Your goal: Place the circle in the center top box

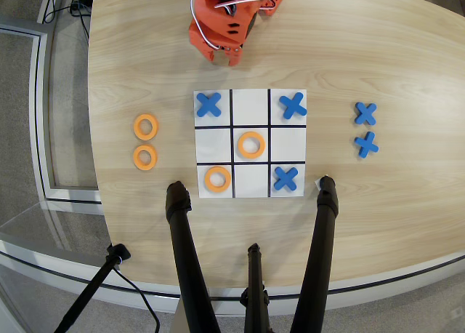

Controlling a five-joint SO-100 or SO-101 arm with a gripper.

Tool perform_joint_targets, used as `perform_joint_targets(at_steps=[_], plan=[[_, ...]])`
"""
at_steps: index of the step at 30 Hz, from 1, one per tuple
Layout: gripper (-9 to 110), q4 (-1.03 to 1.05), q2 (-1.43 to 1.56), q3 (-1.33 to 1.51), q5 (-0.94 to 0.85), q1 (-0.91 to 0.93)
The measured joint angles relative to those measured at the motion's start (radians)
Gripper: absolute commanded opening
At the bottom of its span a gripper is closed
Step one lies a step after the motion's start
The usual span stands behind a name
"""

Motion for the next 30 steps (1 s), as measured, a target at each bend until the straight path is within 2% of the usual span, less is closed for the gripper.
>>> perform_joint_targets(at_steps=[11, 18, 25, 30], plan=[[13, -0.025, -0.035, -0.015, -0.051, 0.083], [13, -0.15, -0.387, -0.293, 0.0, 0.15], [13, -0.442, -0.833, -0.64, 0.175, 0.179], [13, -0.627, -1.063, -0.781, 0.218, 0.227]])
